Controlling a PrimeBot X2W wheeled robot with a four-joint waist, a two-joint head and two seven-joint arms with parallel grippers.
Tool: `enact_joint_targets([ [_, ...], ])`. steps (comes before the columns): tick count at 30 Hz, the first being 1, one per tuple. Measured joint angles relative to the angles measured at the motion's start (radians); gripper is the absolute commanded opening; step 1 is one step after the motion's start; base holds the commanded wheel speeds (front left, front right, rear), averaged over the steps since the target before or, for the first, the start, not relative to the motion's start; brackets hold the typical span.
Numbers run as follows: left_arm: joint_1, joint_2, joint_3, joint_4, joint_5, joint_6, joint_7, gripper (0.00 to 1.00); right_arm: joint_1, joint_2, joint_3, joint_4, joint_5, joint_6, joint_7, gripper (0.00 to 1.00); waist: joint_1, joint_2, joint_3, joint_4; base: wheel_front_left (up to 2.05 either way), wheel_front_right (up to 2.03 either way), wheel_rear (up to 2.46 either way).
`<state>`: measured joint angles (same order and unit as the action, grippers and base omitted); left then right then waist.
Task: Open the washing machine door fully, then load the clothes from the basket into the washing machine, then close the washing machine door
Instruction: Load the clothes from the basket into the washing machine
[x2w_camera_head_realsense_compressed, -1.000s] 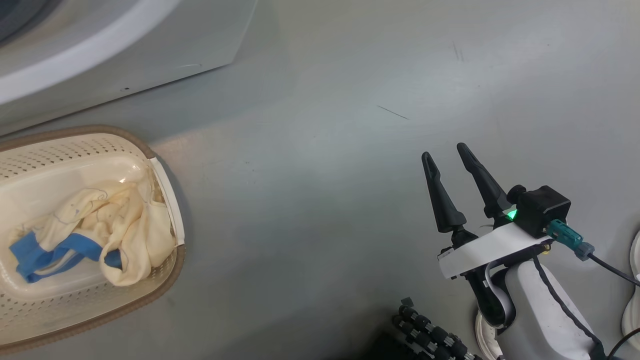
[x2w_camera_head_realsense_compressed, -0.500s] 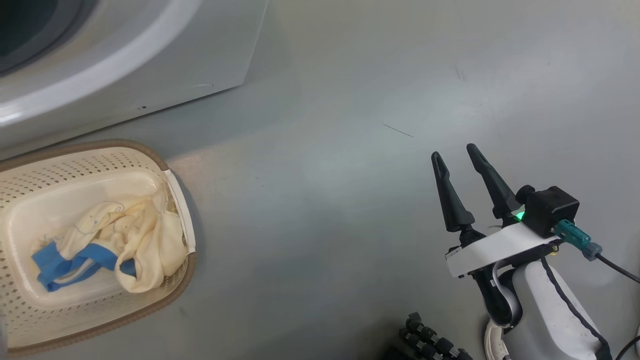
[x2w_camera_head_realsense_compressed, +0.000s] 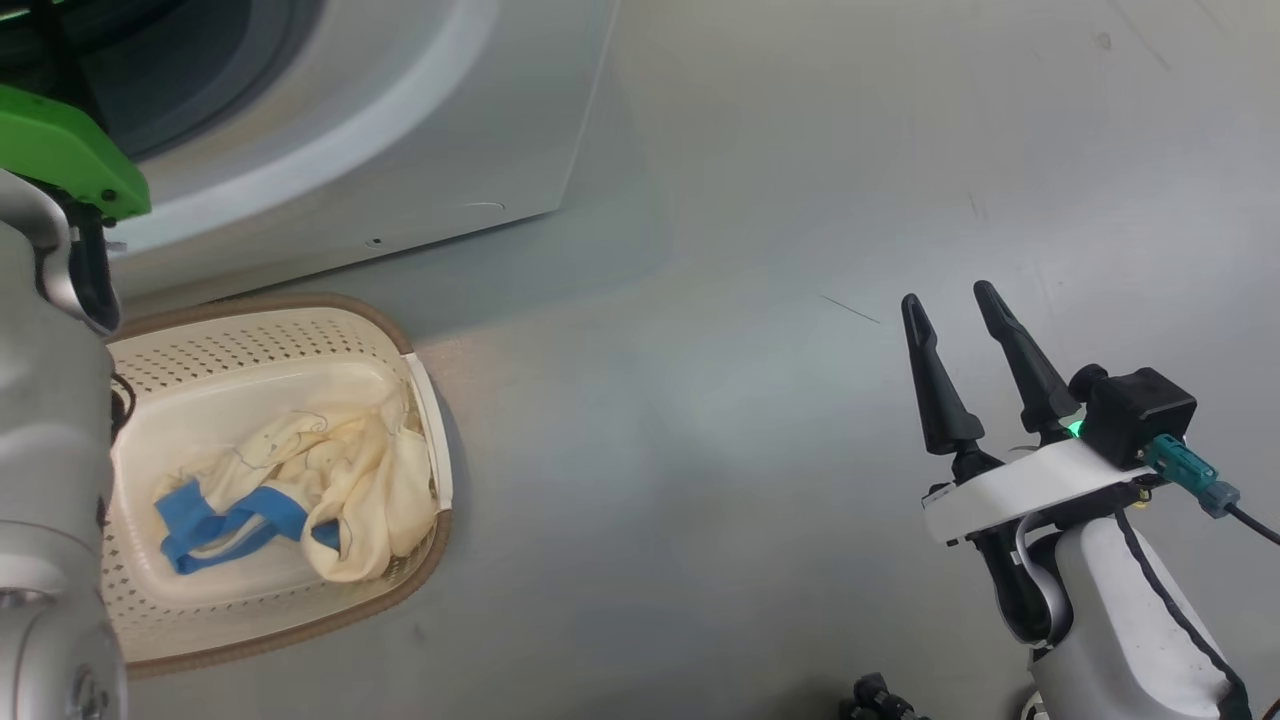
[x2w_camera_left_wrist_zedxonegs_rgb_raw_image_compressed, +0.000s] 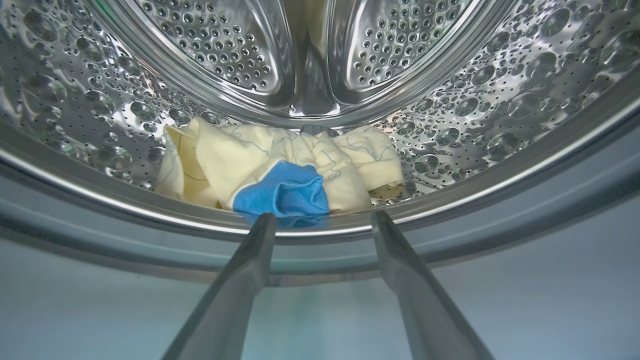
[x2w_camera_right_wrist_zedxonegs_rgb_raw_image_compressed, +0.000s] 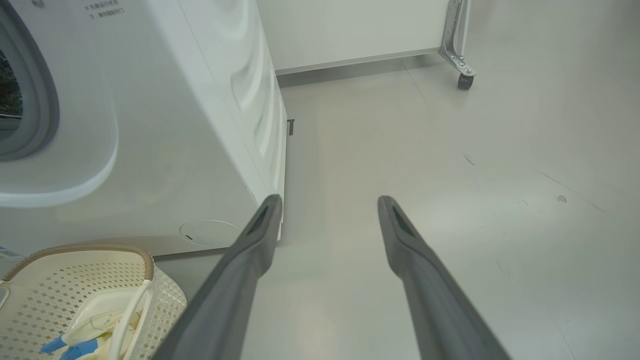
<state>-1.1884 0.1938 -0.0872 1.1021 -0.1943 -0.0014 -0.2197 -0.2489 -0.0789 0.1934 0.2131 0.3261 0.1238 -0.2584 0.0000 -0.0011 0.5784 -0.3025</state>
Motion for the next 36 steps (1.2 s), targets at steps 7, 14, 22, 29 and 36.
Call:
enact_joint_targets([
  [7,0.056,-0.055,0.003,0.002,-0.017,-0.007,-0.021,1.0,0.014,-0.017,-0.03,0.002,-0.001,0.0,0.0,1.0,0.0,0.0,-0.051,0.05,0.0,0.0,0.0],
  [14,0.164,-0.094,-0.002,-0.005,-0.022,-0.033,-0.029,1.0,0.018,-0.02,-0.054,0.003,-0.009,0.0,0.0,1.0,0.0,0.0,-0.111,0.096,0.0,0.0,0.0],
  [22,0.325,-0.139,0.003,-0.08,-0.054,-0.067,-0.032,1.0,0.039,-0.023,-0.063,0.004,-0.011,0.0,0.0,1.0,0.0,0.0,-0.192,0.134,0.0,0.0,0.0],
  [29,0.483,-0.15,-0.009,-0.145,-0.052,-0.08,-0.032,1.0,0.092,-0.025,-0.064,0.012,-0.017,0.0,0.0,1.0,0.0,0.0,-0.273,0.157,0.0,0.0,0.0],
  [36,0.617,-0.159,-0.037,-0.224,-0.048,-0.094,-0.032,1.0,0.131,-0.04,-0.063,0.014,-0.02,0.0,0.0,1.0,0.0,0.0,-0.358,0.177,0.0,0.0,0.0],
])
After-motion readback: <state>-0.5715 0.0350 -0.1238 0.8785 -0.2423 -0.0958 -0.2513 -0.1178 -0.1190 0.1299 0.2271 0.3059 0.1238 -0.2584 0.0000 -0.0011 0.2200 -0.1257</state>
